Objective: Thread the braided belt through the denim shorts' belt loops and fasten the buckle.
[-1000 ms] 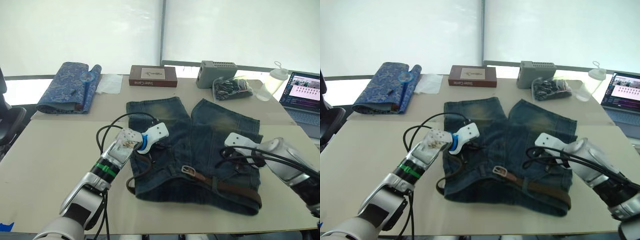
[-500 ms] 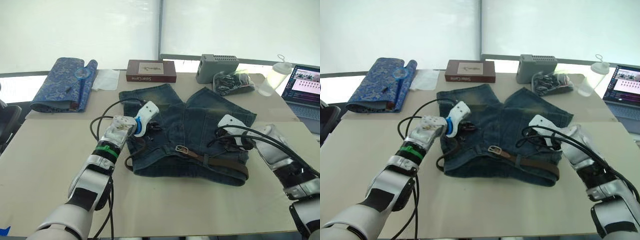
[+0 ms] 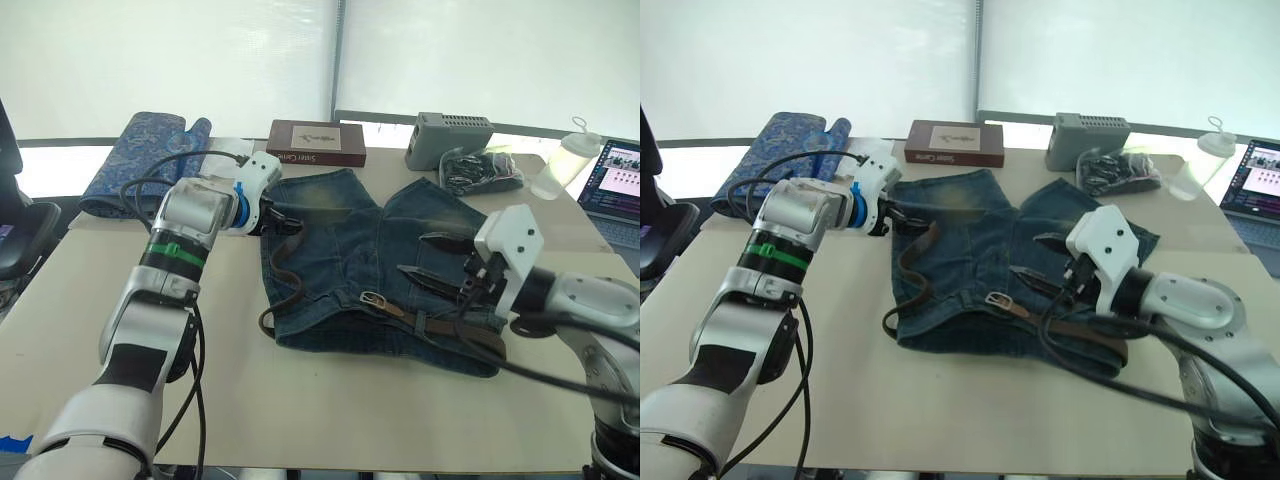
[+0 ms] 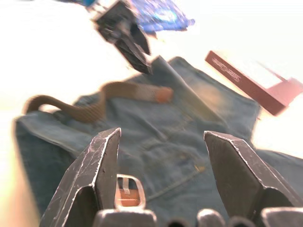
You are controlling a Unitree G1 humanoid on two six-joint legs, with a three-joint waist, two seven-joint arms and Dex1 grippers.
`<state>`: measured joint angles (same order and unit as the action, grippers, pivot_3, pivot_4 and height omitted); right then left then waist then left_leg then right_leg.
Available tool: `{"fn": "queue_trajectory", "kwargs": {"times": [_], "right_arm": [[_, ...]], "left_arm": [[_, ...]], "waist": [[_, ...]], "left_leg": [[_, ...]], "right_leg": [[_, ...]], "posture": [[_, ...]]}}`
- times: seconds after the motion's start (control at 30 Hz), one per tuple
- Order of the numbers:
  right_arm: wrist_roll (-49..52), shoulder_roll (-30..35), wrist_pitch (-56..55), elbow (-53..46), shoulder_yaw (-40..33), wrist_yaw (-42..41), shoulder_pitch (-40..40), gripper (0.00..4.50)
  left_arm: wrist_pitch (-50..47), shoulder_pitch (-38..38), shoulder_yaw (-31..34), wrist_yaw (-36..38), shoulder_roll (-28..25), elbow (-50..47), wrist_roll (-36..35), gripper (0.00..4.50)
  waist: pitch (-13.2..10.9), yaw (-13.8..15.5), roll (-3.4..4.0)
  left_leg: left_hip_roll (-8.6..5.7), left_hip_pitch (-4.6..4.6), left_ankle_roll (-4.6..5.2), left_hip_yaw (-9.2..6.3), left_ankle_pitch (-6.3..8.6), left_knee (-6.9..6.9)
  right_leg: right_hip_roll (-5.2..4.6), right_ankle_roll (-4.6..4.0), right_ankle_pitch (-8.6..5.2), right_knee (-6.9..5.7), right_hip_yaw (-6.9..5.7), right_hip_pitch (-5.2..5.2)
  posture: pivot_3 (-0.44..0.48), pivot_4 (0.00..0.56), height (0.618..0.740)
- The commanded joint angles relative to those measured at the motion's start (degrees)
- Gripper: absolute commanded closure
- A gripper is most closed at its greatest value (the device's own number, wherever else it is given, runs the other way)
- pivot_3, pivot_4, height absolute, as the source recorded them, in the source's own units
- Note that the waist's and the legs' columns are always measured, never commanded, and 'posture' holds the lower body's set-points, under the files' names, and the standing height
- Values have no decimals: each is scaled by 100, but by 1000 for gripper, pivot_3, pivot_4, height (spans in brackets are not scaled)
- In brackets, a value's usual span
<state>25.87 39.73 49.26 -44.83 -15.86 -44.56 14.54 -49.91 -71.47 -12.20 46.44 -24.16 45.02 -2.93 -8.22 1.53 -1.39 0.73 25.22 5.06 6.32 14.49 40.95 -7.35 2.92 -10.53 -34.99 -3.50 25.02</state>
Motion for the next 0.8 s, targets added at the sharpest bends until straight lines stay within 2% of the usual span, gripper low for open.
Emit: {"fn": "queue_trajectory", "kwargs": {"times": [0.03, 0.17, 0.2, 0.27, 0.43, 0.5, 0.53, 0.6, 0.7, 0.73, 0.8], "right_arm": [[297, -14, 22, -514, -426, 322, -161, 1383], [512, -88, 110, -849, -546, 705, -420, 1383], [555, -86, 125, -894, -543, 783, -447, 1383], [645, -53, 162, -1002, -637, 915, -561, 1383], [958, -55, 262, -1218, -822, 1226, -864, 1383], [967, 59, 316, -1216, -667, 1277, -942, 1383], [979, 164, 336, -1200, -542, 1236, -962, 1383], [711, 448, 225, -1144, -11, 1206, -976, 1383], [-14, 971, -149, -776, 1141, 1099, -859, 1383], [-265, 1058, -353, -600, 1424, 1091, -791, 1383], [-660, 1123, -758, -266, 1918, 994, -643, 1383]], "left_arm": [[620, -412, -129, 42, 229, 1105, 301, 28], [1217, -658, -97, -77, 566, 2045, 517, 28], [1362, -668, -97, -99, 607, 2193, 577, 263], [1577, -663, -36, -139, 678, 2396, 629, 847], [2072, -573, 47, 207, 608, 2296, 679, 3301], [2600, -335, 63, 658, 420, 1766, 606, 4257], [2808, -180, 75, 881, 317, 1401, 547, 4392], [3318, 451, -41, 1456, -73, 36, 482, 4392], [4990, 1778, -361, 1999, -948, -2319, 697, 4392], [5151, 2032, -359, 2026, -1079, -2715, 698, 4392], [5783, 2485, -372, 1951, -1336, -3314, 820, 4392]], "waist": [[-1, -9, -3], [-6, -12, -10], [-9, -20, -12], [-10, -33, -14], [-14, -34, -21], [-15, -41, -20], [-15, -57, -19], [-15, -97, -17], [-18, -197, -9], [-18, -212, -10], [-19, -209, -8]], "left_leg": [[1, 1, 0, 4, 0, -3], [2, 7, -4, 4, -2, -9], [2, 8, -4, 4, -2, -9], [2, 10, -1, 5, -1, -8], [3, 10, 0, 3, 0, -5], [5, 9, 0, 3, 0, -5], [6, 10, 0, 4, 0, -5], [8, 9, -1, 4, 0, -7], [11, 2, -17, 10, 0, -21], [11, 0, -60, 10, -20, -23], [10, 0, -64, 11, -23, -23]], "right_leg": [[0, -2, -1, -3, 1, 7], [2, -4, -3, -8, -4, 14], [2, -4, -3, -8, -5, 14], [1, -4, -3, -5, -4, 14], [-3, -5, -2, -4, -4, 13], [-4, -8, 0, -4, -4, 15], [-6, -10, 1, -5, -5, 17], [-9, -16, -2, -4, -5, 18], [-15, -36, -10, -5, 10, 28], [-16, -55, -20, -10, 18, 28], [-17, -67, -27, -9, 16, 28]], "posture": [[0, 150, 740], [0, 150, 740], [0, 150, 740], [0, 150, 740], [0, 150, 740], [0, 150, 740], [0, 150, 740], [0, 150, 740], [0, 150, 740], [0, 150, 740], [0, 150, 740]]}}
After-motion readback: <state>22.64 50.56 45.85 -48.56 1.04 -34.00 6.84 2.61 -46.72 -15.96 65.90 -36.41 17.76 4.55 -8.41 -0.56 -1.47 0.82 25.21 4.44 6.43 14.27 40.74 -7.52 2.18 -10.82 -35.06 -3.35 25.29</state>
